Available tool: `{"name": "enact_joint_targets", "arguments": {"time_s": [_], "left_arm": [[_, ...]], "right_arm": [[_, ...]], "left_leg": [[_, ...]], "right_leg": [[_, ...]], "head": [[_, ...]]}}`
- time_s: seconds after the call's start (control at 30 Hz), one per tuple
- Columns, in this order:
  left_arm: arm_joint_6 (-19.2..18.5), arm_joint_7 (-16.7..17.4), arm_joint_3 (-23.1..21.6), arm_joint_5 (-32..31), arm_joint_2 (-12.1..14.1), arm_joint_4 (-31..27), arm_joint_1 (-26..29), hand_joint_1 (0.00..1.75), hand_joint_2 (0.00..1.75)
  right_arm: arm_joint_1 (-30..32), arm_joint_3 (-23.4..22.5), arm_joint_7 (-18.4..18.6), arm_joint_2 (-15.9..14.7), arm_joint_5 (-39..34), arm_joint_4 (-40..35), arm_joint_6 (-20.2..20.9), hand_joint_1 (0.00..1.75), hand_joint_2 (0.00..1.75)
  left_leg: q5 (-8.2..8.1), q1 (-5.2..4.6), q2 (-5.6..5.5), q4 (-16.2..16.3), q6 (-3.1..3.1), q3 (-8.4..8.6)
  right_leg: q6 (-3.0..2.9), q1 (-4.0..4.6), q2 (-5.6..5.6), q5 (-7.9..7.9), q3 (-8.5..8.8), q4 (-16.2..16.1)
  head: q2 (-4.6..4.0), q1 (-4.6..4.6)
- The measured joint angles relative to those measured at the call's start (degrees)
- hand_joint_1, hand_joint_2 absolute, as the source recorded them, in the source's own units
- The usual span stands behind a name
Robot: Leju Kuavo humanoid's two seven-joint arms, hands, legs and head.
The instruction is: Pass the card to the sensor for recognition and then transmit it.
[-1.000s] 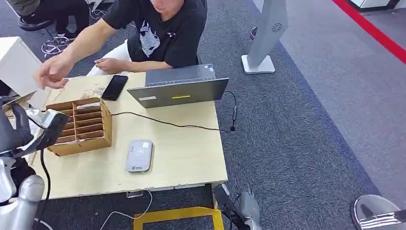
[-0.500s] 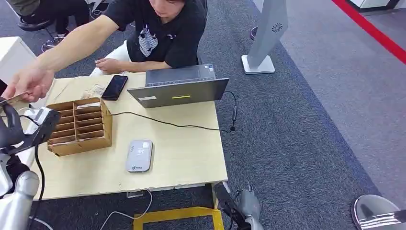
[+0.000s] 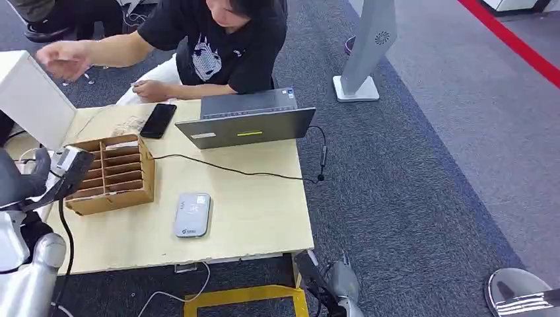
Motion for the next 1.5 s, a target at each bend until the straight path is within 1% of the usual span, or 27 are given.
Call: {"name": "enact_joint_targets", "arguments": {"time_s": [0.1,0.17,0.23,0.27,0.33,0.43,0.5,0.57,0.67,0.7,0.73,0.8,0.9,1.0,1.1,1.17,1.23,1.4,1.5], "left_arm": [[-1.01,-0.5,-0.53,2.25,-0.61,-1.95,0.66,0.0,1.75],[-4.81,-0.02,-1.22,3.69,-0.87,-3.93,1.37,0.0,1.75],[-10.55,0.79,-2.25,4.81,-0.87,-6.26,2.33,0.0,1.75],[-11.56,0.79,-2.71,4.9,-0.85,-7.18,2.9,0.0,1.75],[-12.26,0.7,-4.0,4.7,-0.63,-9.49,4.44,0.0,1.75],[-12.28,0.74,-5.95,4.2,-0.02,-12.72,6.75,0.0,1.75],[-13.2,1.34,-6.97,4.2,0.5,-14.43,8.07,0.0,1.75],[-15.72,2.19,-7.74,5.38,1.23,-16.15,9.48,0.0,1.75],[-22.04,3.19,-8.55,9.95,3.06,-17.18,10.95,0.0,1.75],[-23.35,3.37,-8.79,11.22,3.54,-17.4,11.23,0.0,1.75],[-23.87,3.54,-8.87,11.96,4.02,-17.46,11.49,0.0,1.75],[-24.31,3.54,-8.9,13.16,5.47,-17.53,12.82,0.0,1.75],[-24.42,3.54,-8.83,14.71,8.31,-17.53,15.7,0.0,1.75],[-24.96,3.72,-8.81,15.04,9.71,-17.55,17.03,0.0,1.75],[-26.12,5.93,-8.3,15.01,11.13,-17.79,17.61,0.0,1.75],[-26.14,7.24,-6.97,15.02,11.98,-17.81,18.02,0.0,1.75],[-26.08,7.3,-5.42,15.38,12.35,-17.77,18.45,0.0,1.75],[-23.82,3.01,-3.06,17.14,11.78,-16.41,19.63,0.0,1.75],[-22.8,2.3,-2.43,17.22,11.04,-15.23,19.77,0.0,1.75]], "right_arm": [[0.1,0.0,0.5,0.0,0.0,0.0,0.0,0.0,1.75],[0.34,-0.02,1.13,0.0,0.02,-0.15,0.0,0.0,1.75],[0.89,-0.2,2.01,0.0,0.24,-0.81,0.04,0.0,1.75],[1.18,-0.37,2.56,0.0,0.61,-1.2,0.09,0.0,1.75],[1.99,-0.61,3.83,-0.04,1.6,-2.25,0.35,0.0,1.75],[3.1,-1.4,4.85,-0.07,2.8,-3.83,1.03,0.0,1.75],[3.55,-1.82,5.73,-0.07,3.52,-4.7,1.4,0.0,1.75],[4.11,-2.25,6.27,-0.07,4.0,-5.71,1.73,0.0,1.75],[4.78,-3.3,7.24,-0.04,4.55,-7.24,2.12,0.0,1.75],[4.87,-3.61,7.61,-0.04,4.9,-7.78,2.27,0.0,1.75],[4.91,-3.83,7.76,-0.02,5.18,-8.04,2.38,0.0,1.75],[5.27,-4.53,7.52,0.11,5.4,-8.46,2.38,0.0,1.75],[6.29,-5.86,6.78,0.26,5.84,-8.92,2.29,0.0,1.75],[6.58,-6.6,6.16,0.44,5.86,-9.09,2.27,0.0,1.75],[6.64,-7.32,6.38,0.92,6.14,-9.88,2.3,0.0,1.75],[6.8,-7.65,7.1,1.11,6.67,-10.54,2.8,0.0,1.75],[6.87,-7.72,7.3,1.16,7.15,-10.82,2.99,0.0,1.75],[6.85,-7.91,5.97,1.38,6.86,-10.82,2.91,0.0,1.75],[6.78,-7.91,5.42,1.42,6.71,-10.53,2.91,0.0,1.75]], "left_leg": [[0.0,0.0,0.02,0.0,0.0,0.0],[-0.01,0.0,0.01,0.0,0.0,0.0],[-0.01,0.0,0.01,0.0,0.01,-0.01],[-0.01,0.0,0.01,0.0,0.01,-0.02],[-0.02,0.0,0.04,-0.01,0.01,-0.02],[-0.03,0.0,0.04,-0.01,0.01,-0.03],[-0.03,0.0,0.04,-0.02,0.01,-0.04],[-0.03,0.0,0.05,-0.02,0.02,-0.03],[-0.02,0.0,0.05,-0.02,0.01,-0.04],[-0.02,0.0,0.05,-0.03,0.01,-0.04],[-0.02,0.0,0.05,-0.03,0.01,-0.03],[-0.02,0.0,0.07,-0.04,0.01,-0.01],[-0.02,0.01,0.1,-0.04,0.01,-0.04],[-0.02,0.01,0.07,-0.05,0.01,-0.09],[-0.02,0.01,0.1,-0.05,0.01,-0.1],[-0.02,0.0,0.1,-0.05,0.01,-0.08],[-0.02,0.0,0.09,-0.05,0.01,-0.08],[-0.02,0.0,0.07,-0.05,0.01,-0.08],[-0.02,0.0,0.07,-0.04,0.01,-0.08]], "right_leg": [[0.0,0.0,0.01,0.0,0.0,0.0],[0.0,0.0,0.01,0.0,0.0,-0.01],[0.0,0.0,0.0,0.0,0.0,-0.01],[0.0,0.0,0.01,0.0,0.0,-0.01],[0.0,0.0,0.03,-0.01,-0.01,-0.01],[0.02,0.0,0.02,-0.02,-0.02,-0.01],[0.02,0.0,0.02,-0.03,-0.02,-0.01],[0.02,0.0,0.03,-0.03,-0.02,-0.01],[0.02,0.0,0.03,-0.02,-0.02,-0.01],[0.01,0.0,0.03,-0.02,-0.03,-0.01],[0.01,0.0,0.03,-0.02,-0.02,-0.01],[0.01,0.0,0.04,-0.02,-0.01,0.0],[0.01,0.0,0.1,-0.04,-0.06,0.0],[0.03,0.0,0.07,-0.06,-0.07,0.0],[0.04,0.0,0.09,-0.05,-0.07,0.0],[0.04,0.0,0.09,-0.05,-0.07,0.0],[0.03,0.0,0.08,-0.05,-0.07,0.0],[0.03,0.0,0.05,-0.05,-0.06,0.0],[0.04,0.0,0.05,-0.05,-0.07,-0.01]], "head": [[0.0,-0.02],[0.0,0.0],[0.0,-0.02],[0.0,0.0],[0.0,0.0],[0.0,0.0],[0.0,0.0],[0.0,0.0],[0.0,-0.02],[0.0,-0.02],[0.0,-0.02],[0.0,-0.02],[0.0,-0.02],[0.0,-0.02],[0.0,0.0],[0.0,-0.02],[0.0,-0.02],[0.0,-0.02],[0.0,0.0]]}}
